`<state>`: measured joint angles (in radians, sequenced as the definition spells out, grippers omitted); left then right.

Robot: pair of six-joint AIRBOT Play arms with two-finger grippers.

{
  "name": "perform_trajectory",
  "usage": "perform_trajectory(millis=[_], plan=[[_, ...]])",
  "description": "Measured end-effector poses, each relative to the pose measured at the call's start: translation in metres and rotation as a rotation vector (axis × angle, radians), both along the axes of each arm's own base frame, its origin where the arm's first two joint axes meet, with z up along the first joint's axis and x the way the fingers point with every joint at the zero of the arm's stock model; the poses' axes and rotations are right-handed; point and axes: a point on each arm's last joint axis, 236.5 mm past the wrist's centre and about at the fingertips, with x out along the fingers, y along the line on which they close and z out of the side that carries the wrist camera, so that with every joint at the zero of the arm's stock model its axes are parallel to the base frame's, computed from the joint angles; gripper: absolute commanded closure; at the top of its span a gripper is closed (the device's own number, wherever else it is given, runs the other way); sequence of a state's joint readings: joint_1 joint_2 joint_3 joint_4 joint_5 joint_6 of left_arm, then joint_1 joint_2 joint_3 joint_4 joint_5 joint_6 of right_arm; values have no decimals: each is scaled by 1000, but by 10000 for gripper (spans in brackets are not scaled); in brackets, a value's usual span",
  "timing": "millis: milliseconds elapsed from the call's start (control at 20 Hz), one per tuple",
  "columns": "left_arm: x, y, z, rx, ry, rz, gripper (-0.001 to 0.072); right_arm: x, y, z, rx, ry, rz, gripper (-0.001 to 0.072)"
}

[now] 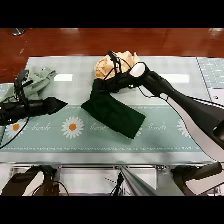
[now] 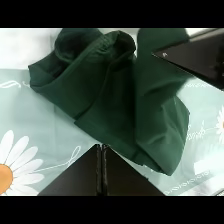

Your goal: Fold the shirts.

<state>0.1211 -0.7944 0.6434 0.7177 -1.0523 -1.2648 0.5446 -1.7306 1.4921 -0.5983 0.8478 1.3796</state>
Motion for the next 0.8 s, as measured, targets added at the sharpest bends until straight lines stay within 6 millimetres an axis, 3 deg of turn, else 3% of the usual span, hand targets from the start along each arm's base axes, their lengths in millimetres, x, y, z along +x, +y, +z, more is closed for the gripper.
perform_trajectory(millis=[250,400,500,600,700,800], plan=[[1,1,-2,2,-2,7,690,13,-2,10,24,-43,-29,90],[2,2,-2,9,-11,2,691,16,-39,37,-2,-66,-10,91],[2,2,-2,12,-16,-1,691,11,-83,60,-87,-95,-2,90],[4,3,-1,16,-23,3,690,-3,-143,74,-249,-130,-30,91],[5,4,-1,18,-29,9,690,-28,-206,76,-409,-135,-120,90],[7,5,-1,21,-34,12,690,-63,-268,62,-530,-100,-290,90]])
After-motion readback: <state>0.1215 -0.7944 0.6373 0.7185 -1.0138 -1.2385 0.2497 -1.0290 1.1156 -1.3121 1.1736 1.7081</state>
